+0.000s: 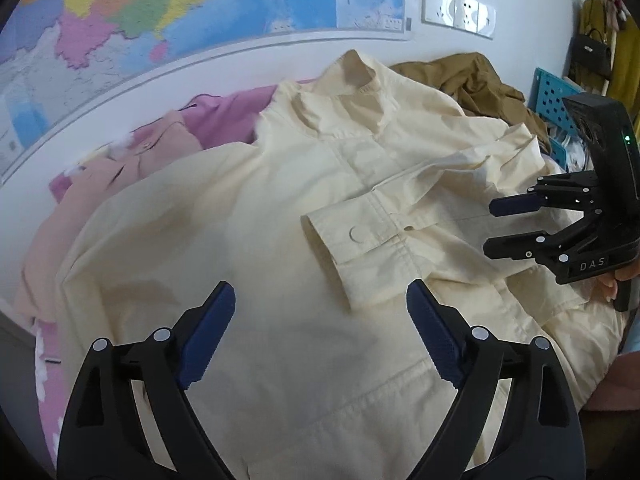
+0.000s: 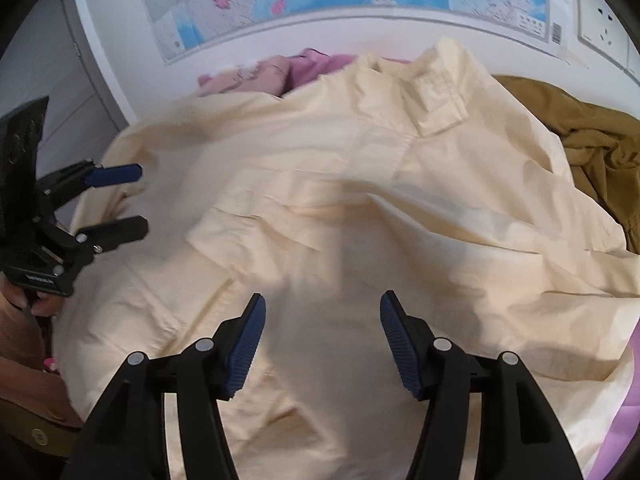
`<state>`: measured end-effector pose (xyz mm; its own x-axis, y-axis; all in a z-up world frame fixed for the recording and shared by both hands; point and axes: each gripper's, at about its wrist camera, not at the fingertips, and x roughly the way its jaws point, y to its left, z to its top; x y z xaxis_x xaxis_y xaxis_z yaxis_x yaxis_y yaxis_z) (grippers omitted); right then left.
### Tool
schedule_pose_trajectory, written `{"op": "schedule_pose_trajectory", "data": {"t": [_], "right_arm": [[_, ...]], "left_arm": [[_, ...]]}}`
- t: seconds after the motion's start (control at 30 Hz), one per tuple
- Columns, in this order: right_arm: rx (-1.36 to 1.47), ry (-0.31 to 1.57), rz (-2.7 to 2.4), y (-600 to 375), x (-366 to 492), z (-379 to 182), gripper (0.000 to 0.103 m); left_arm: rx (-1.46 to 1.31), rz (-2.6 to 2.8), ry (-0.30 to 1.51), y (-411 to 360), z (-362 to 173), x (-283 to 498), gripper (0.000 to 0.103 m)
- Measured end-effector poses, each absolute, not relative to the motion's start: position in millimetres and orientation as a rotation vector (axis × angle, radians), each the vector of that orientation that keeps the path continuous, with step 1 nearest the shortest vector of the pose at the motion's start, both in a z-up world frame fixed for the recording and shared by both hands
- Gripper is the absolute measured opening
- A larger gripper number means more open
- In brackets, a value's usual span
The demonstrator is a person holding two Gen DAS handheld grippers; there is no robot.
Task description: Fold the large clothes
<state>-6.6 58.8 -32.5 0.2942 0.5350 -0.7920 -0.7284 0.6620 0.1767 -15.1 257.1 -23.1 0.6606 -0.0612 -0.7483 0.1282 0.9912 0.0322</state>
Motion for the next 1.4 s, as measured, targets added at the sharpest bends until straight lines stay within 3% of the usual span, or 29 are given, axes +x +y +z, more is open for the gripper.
{"op": "schedule_pose_trajectory", "data": {"t": [0.2, 0.47, 0.73, 0.8, 0.9, 0.93, 0.97, 1.0, 1.1, 1.4], "right_arm": [[-0.211, 0.930, 0.991, 84.1, -34.4, -17.7, 0.063], [-0.196, 0.936, 1.363, 150.3, -90.4, -4.5, 0.066], [-0.310, 1.079, 1.622, 244.4, -149.9, -33.1, 0.066], [-0.345, 1.096, 1.604, 259.9, -155.3, -41.6, 0.074], [-0.360, 1.132, 1.545, 277.1, -156.3, -55.4, 0.074], [-0.363, 1.128, 1.528, 280.5, -157.2, -57.4, 0.070], [-0.370, 1.118, 1.525, 282.3, -157.2, -57.4, 0.044], [-0.362, 1.122, 1.546, 284.2, -157.1, -55.4, 0.010], [-0.284, 1.091, 1.615, 276.1, -149.8, -25.2, 0.005], [-0.232, 0.904, 1.616, 216.3, -71.3, 106.9, 0.005]], "left_arm": [[0.059, -0.050, 0.813, 277.8, -14.5, -43.9, 0.091], [-0.052, 0.133, 0.770, 367.9, 7.6, -106.0, 0.091], [-0.143, 0.258, 0.766, 420.4, 5.0, -147.5, 0.091], [-0.151, 0.264, 0.763, 423.7, 2.6, -153.4, 0.091], [-0.165, 0.256, 0.762, 427.3, -2.2, -158.8, 0.091], [-0.167, 0.254, 0.761, 427.5, -2.8, -159.4, 0.091], [-0.171, 0.250, 0.760, 428.7, -3.7, -160.3, 0.091], [-0.179, 0.247, 0.758, 430.7, -3.8, -160.7, 0.091], [-0.198, 0.233, 0.732, 436.7, 4.2, -164.5, 0.091], [-0.227, 0.133, 0.552, 440.2, 65.1, -173.0, 0.091]]}}
